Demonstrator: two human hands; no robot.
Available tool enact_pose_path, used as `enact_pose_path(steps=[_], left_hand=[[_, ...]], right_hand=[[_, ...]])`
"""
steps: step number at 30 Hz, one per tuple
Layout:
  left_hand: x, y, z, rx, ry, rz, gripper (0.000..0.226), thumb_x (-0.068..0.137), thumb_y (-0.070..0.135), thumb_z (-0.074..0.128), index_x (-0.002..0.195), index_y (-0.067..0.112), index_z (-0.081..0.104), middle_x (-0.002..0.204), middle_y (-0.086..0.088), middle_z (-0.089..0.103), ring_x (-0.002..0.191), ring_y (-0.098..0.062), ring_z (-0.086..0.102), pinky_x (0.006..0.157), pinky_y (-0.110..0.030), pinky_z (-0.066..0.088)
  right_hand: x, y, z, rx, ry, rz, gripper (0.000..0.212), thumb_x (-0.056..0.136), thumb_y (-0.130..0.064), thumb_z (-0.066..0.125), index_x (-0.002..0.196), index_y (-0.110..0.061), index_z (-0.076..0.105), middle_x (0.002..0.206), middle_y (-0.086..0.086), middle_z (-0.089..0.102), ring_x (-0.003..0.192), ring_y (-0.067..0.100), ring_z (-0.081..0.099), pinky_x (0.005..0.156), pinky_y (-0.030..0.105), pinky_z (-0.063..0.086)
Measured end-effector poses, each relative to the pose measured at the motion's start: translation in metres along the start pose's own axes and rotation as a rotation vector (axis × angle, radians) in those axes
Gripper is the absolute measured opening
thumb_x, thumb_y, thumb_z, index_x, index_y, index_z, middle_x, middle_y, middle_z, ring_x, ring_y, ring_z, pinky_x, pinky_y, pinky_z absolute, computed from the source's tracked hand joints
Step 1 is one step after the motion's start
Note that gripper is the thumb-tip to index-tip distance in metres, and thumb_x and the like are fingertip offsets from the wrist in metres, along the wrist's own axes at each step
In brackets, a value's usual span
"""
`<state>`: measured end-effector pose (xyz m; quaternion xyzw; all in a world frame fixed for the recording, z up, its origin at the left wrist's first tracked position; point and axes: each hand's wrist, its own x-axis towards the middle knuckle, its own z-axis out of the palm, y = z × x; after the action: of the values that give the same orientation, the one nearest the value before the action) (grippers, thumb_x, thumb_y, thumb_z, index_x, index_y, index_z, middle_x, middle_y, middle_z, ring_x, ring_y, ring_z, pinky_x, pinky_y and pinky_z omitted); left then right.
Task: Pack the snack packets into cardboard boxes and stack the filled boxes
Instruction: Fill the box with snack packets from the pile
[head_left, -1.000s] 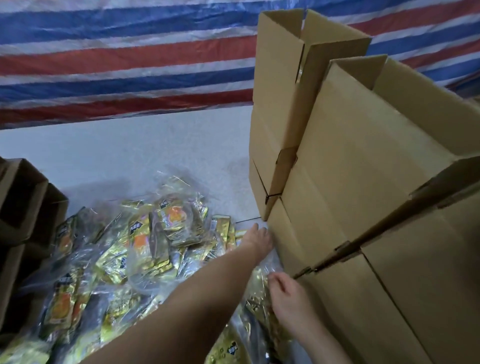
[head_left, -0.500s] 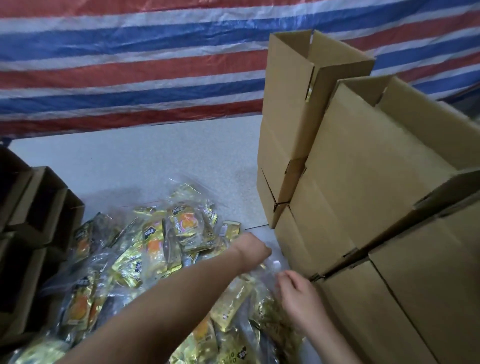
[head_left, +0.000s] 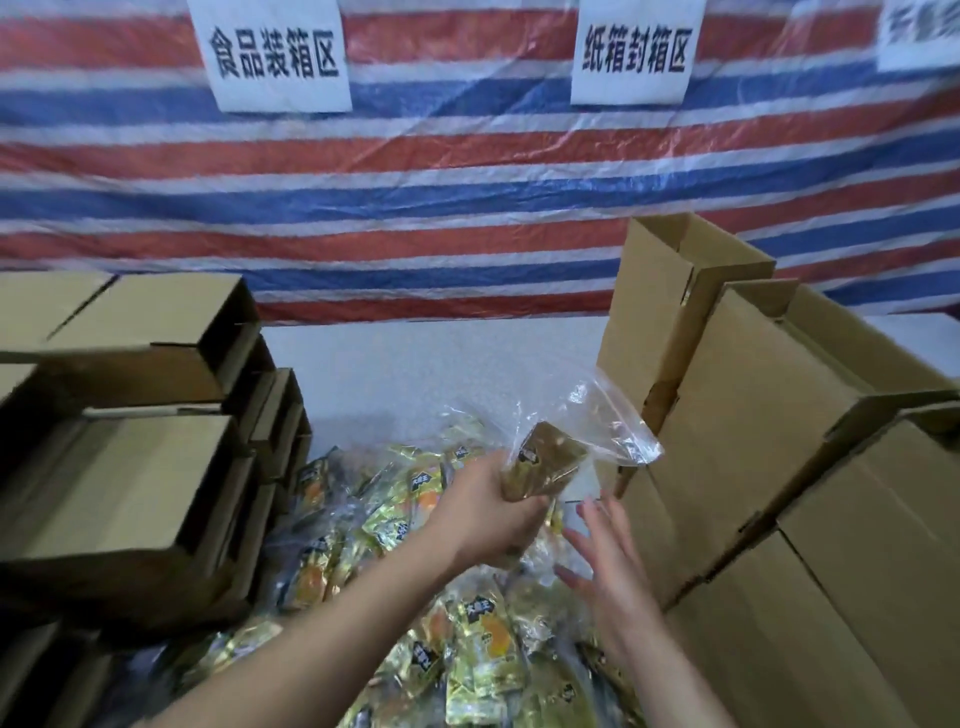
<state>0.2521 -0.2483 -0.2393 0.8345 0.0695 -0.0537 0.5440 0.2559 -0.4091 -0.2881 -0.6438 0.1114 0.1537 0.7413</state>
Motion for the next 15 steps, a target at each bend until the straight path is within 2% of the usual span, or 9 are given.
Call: enact_pose_path(steps=[1, 3, 6, 8, 9, 11, 12, 14, 15], left_hand=[[-0.014, 0.004, -0.005, 0.007, 0.032, 0.015, 0.011, 0.078, 0.032, 0.067, 0.085, 0.027, 0.060, 0.067, -0.004, 0.069, 0.062, -0.028, 0.071, 0.057, -0.050, 0.061], [-0.040, 0.008, -0.013, 0.051, 0.105, 0.041, 0.012, 0.079, 0.036, 0.067, 0.089, 0.029, 0.063, 0.072, 0.002, 0.070, 0.069, -0.023, 0.071, 0.063, -0.045, 0.061], [-0.070, 0.007, -0.022, 0.216, 0.272, 0.101, 0.016, 0.085, 0.040, 0.062, 0.095, 0.029, 0.062, 0.081, 0.011, 0.067, 0.077, -0.009, 0.066, 0.070, -0.035, 0.056], [-0.087, 0.007, -0.027, 0.278, 0.279, 0.153, 0.022, 0.086, 0.040, 0.053, 0.104, 0.030, 0.062, 0.093, 0.011, 0.066, 0.093, -0.014, 0.065, 0.080, -0.034, 0.054], [-0.094, 0.007, -0.028, 0.303, 0.215, 0.159, 0.030, 0.086, 0.037, 0.050, 0.115, 0.034, 0.061, 0.108, 0.009, 0.064, 0.108, -0.016, 0.062, 0.090, -0.035, 0.052], [-0.106, 0.004, -0.031, 0.349, 0.050, 0.112, 0.053, 0.091, 0.036, 0.047, 0.143, 0.039, 0.044, 0.148, -0.002, 0.043, 0.140, -0.023, 0.039, 0.114, -0.041, 0.037], [-0.112, 0.003, -0.033, 0.370, -0.003, 0.076, 0.060, 0.092, 0.037, 0.046, 0.151, 0.038, 0.033, 0.160, -0.005, 0.027, 0.148, -0.026, 0.025, 0.119, -0.044, 0.029], [-0.123, -0.001, -0.039, 0.471, -0.056, 0.041, 0.070, 0.093, 0.037, 0.045, 0.157, 0.036, 0.018, 0.167, -0.008, 0.003, 0.154, -0.029, 0.006, 0.125, -0.044, 0.015], [-0.128, -0.002, -0.040, 0.538, -0.072, 0.039, 0.075, 0.093, 0.040, 0.046, 0.159, 0.032, 0.013, 0.167, -0.009, -0.006, 0.154, -0.029, 0.002, 0.125, -0.041, 0.011]], right_hand=[[-0.010, -0.005, 0.013, 0.027, -0.048, -0.020, 0.073, 0.077, -0.060, 0.058, 0.142, -0.048, 0.027, 0.125, -0.019, 0.054, 0.114, 0.009, 0.059, 0.086, 0.039, 0.052], [-0.028, -0.011, 0.037, 0.072, -0.137, -0.052, 0.082, 0.069, -0.066, 0.062, 0.141, -0.052, 0.025, 0.121, -0.023, 0.061, 0.114, 0.007, 0.062, 0.082, 0.035, 0.055], [-0.053, -0.019, 0.069, 0.111, -0.223, -0.084, 0.079, 0.071, -0.066, 0.077, 0.137, -0.040, 0.042, 0.123, -0.013, 0.068, 0.112, 0.010, 0.066, 0.078, 0.029, 0.058], [-0.066, -0.021, 0.086, 0.088, -0.234, -0.104, 0.077, 0.064, -0.060, 0.082, 0.130, -0.034, 0.051, 0.121, -0.005, 0.071, 0.113, 0.014, 0.067, 0.094, 0.039, 0.055], [-0.073, -0.021, 0.092, 0.087, -0.232, -0.093, 0.079, 0.064, -0.057, 0.086, 0.130, -0.030, 0.052, 0.123, -0.001, 0.071, 0.114, 0.018, 0.067, 0.101, 0.045, 0.052], [-0.084, -0.020, 0.100, 0.140, -0.228, -0.040, 0.080, 0.060, -0.047, 0.088, 0.128, -0.018, 0.056, 0.119, 0.007, 0.072, 0.110, 0.025, 0.069, 0.103, 0.051, 0.049], [-0.088, -0.019, 0.102, 0.172, -0.229, -0.019, 0.075, 0.061, -0.042, 0.086, 0.125, -0.014, 0.059, 0.115, 0.009, 0.073, 0.108, 0.027, 0.070, 0.102, 0.051, 0.050], [-0.094, -0.016, 0.104, 0.215, -0.222, 0.023, 0.060, 0.071, -0.034, 0.082, 0.121, -0.007, 0.065, 0.113, 0.013, 0.074, 0.106, 0.030, 0.071, 0.101, 0.052, 0.051], [-0.096, -0.015, 0.103, 0.229, -0.217, 0.043, 0.053, 0.075, -0.032, 0.079, 0.119, -0.005, 0.068, 0.114, 0.015, 0.073, 0.107, 0.031, 0.070, 0.100, 0.051, 0.051]])
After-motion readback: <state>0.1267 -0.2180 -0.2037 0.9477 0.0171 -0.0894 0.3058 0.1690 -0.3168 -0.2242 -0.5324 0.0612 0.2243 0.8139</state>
